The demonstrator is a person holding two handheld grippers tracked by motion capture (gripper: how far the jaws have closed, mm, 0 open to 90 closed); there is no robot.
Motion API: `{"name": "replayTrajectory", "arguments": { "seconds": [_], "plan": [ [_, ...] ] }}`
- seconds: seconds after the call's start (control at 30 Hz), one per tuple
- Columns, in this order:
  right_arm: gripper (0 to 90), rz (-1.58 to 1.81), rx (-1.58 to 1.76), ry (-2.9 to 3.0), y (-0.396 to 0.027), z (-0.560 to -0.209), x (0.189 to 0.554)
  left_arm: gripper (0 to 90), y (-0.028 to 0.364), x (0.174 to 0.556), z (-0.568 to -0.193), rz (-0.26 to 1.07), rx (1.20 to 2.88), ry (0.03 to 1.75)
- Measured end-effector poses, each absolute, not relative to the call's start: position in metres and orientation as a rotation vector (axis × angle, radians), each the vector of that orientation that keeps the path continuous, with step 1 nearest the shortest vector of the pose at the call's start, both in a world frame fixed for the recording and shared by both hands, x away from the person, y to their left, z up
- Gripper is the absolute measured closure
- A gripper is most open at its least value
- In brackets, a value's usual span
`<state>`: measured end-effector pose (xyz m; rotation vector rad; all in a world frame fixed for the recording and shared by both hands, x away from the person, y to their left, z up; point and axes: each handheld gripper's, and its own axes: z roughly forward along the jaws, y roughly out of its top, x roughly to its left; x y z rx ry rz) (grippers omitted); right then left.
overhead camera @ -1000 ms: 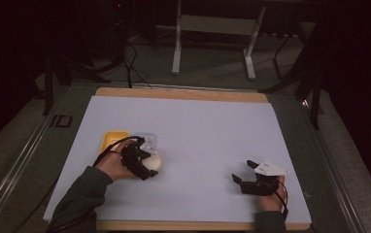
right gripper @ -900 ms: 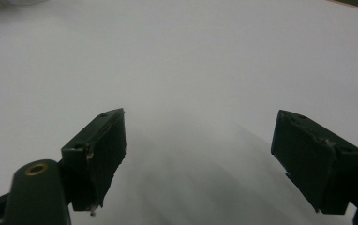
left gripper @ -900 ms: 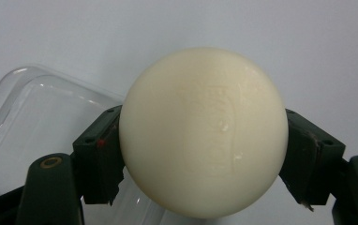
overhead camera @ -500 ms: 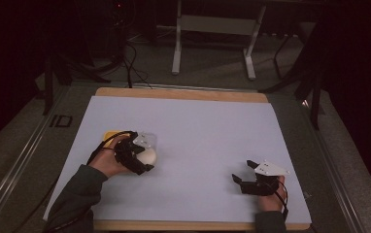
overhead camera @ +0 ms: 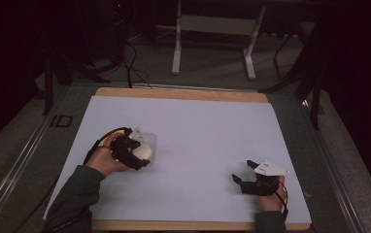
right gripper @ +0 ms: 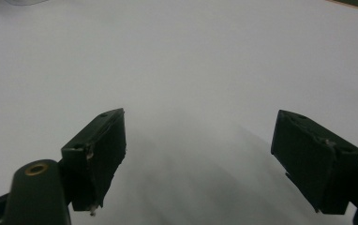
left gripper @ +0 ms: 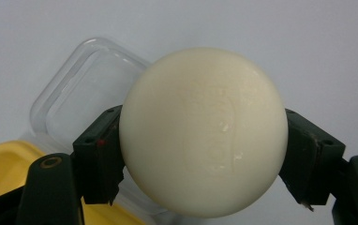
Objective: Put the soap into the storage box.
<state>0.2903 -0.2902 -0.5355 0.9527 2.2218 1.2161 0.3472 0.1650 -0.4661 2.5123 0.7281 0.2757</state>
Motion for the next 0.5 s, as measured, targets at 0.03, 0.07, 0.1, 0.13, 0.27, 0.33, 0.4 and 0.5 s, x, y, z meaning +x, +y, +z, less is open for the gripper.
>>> {"name": "replayTrajectory", "arguments": {
  "seconds": [0.03, 0.07, 0.1, 0.13, 0.27, 0.33, 0.4, 0.5],
  "plan": [
    [17.9, 1.216, 0.953, 2.222, -0.29, -0.535, 0.29, 25.8, 0.165, 0.347, -0.466, 0.276, 2.512, 0.728],
    [17.9, 1.216, 0.953, 2.222, -0.29, -0.535, 0.29, 25.8, 0.166, 0.349, -0.466, 0.284, 2.509, 0.756],
    [17.9, 1.216, 0.953, 2.222, -0.29, -0.535, 0.29, 25.7, 0.166, 0.349, -0.466, 0.284, 2.509, 0.756],
    [17.9, 1.216, 0.954, 2.221, -0.29, -0.535, 0.29, 25.7, 0.167, 0.35, -0.466, 0.288, 2.506, 0.778],
    [17.9, 1.216, 0.953, 2.221, -0.29, -0.535, 0.29, 25.8, 0.17, 0.351, -0.466, 0.304, 2.502, 0.824],
    [17.9, 1.217, 0.954, 2.221, -0.29, -0.535, 0.29, 25.8, 0.171, 0.352, -0.465, 0.308, 2.503, 0.838],
    [17.9, 1.216, 0.953, 2.221, -0.29, -0.535, 0.29, 25.8, 0.173, 0.353, -0.465, 0.312, 2.492, 0.858],
    [17.9, 1.216, 0.954, 2.221, -0.29, -0.535, 0.29, 25.7, 0.177, 0.355, -0.464, 0.32, 2.481, 0.885]
  ]
}}
